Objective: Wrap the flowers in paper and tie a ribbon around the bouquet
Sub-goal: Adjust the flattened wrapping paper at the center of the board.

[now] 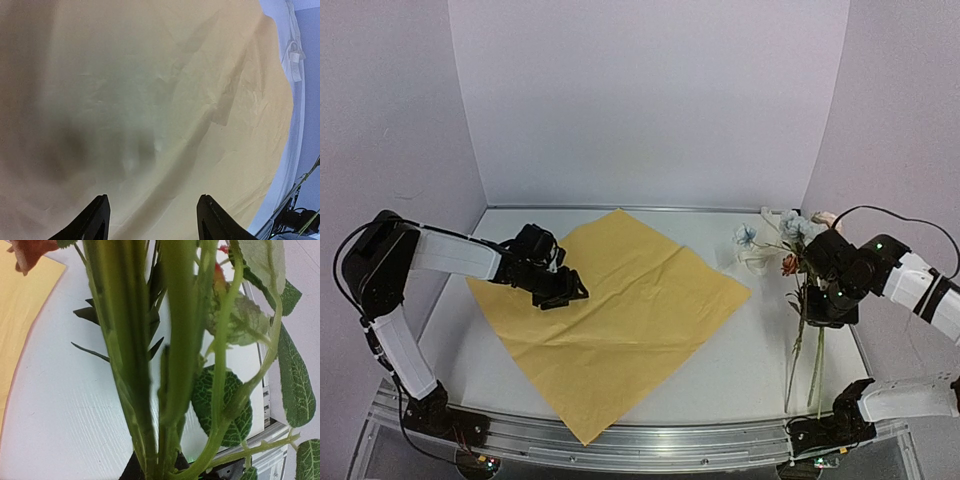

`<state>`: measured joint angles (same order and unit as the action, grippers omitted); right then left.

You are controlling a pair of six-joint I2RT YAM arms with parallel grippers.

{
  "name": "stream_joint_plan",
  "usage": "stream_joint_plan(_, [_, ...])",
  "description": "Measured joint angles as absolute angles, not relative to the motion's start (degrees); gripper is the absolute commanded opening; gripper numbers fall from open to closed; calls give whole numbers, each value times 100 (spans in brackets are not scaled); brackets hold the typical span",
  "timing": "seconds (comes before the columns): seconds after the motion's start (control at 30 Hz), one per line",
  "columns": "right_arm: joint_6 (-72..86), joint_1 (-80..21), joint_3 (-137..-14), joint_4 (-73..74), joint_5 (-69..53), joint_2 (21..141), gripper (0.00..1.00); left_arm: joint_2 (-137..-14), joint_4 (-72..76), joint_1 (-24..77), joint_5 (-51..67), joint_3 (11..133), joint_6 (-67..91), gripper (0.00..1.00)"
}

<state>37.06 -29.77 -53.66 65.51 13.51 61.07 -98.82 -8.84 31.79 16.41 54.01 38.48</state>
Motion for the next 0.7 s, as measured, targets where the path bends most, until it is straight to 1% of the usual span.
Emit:
stream_joint_plan(0.27, [3532, -2945, -6105, 6746, 1108, 6529, 0, -10913, -552, 3942, 1499, 6152, 4069, 60])
stream_joint_plan(0.53, [3625, -2939, -6870, 6628, 370, 7248, 0, -11344, -446, 4391, 1402, 6663, 4059, 58])
stream_joint_plan(0.7, [3731, -2976, -7231, 6374, -102, 7765, 0, -11545, -470, 4544, 1424, 6916, 3869, 54])
